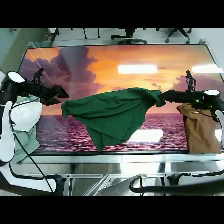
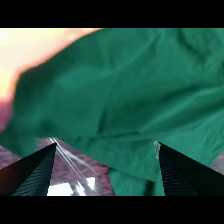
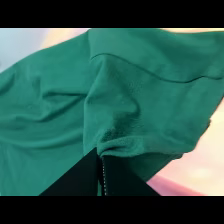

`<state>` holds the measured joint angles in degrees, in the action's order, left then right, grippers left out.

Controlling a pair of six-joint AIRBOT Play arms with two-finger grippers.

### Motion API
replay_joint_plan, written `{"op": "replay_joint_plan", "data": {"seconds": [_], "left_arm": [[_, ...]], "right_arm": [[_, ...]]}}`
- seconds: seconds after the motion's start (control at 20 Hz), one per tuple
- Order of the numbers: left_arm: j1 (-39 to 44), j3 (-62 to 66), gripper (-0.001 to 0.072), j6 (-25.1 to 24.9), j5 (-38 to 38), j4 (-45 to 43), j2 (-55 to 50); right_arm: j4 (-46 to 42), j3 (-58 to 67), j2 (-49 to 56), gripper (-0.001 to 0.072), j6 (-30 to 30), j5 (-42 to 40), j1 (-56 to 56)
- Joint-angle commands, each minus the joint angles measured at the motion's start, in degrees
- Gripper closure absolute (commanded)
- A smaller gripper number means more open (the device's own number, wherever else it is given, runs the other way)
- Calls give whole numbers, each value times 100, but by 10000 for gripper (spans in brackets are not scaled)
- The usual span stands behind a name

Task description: Fold the shirts.

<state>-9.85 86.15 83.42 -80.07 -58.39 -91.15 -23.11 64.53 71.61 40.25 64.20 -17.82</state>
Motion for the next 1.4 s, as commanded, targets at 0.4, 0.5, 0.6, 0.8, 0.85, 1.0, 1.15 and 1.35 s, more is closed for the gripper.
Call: {"op": "replay_joint_plan", "data": {"seconds": [0.4, 0.5, 0.6, 0.8, 0.85, 1.0, 1.15, 1.35], "left_arm": [[310, -2369, 6, 107, 125, -20, 1770], [511, -2896, 6, 107, 297, 142, 1963], [896, -3425, 6, 107, 807, 463, 2111], [2055, -4306, 6, 111, 2271, 839, 2159], [2319, -4454, 6, 111, 2621, 957, 2127], [2848, -4575, 6, 109, 3165, 1353, 1784], [3095, -4426, 6, 109, 3211, 1408, 1270], [3169, -3982, 6, 109, 3333, 1403, 695]], "right_arm": [[-372, -7, -815, 345, 341, 216, -413], [-1174, -24, -1228, 345, 1141, 243, -492], [-1547, -260, -1550, 345, 1641, 339, -407], [-1528, -1316, -1838, 347, 1775, 275, 280], [-1530, -1589, -1838, 347, 1821, 199, 501], [-1528, -2277, -1838, 347, 1834, -389, 1261], [-1528, -2511, -1722, 348, 1963, -933, 1897], [-1486, -2509, -1333, 348, 1982, -1351, 2367]]}}
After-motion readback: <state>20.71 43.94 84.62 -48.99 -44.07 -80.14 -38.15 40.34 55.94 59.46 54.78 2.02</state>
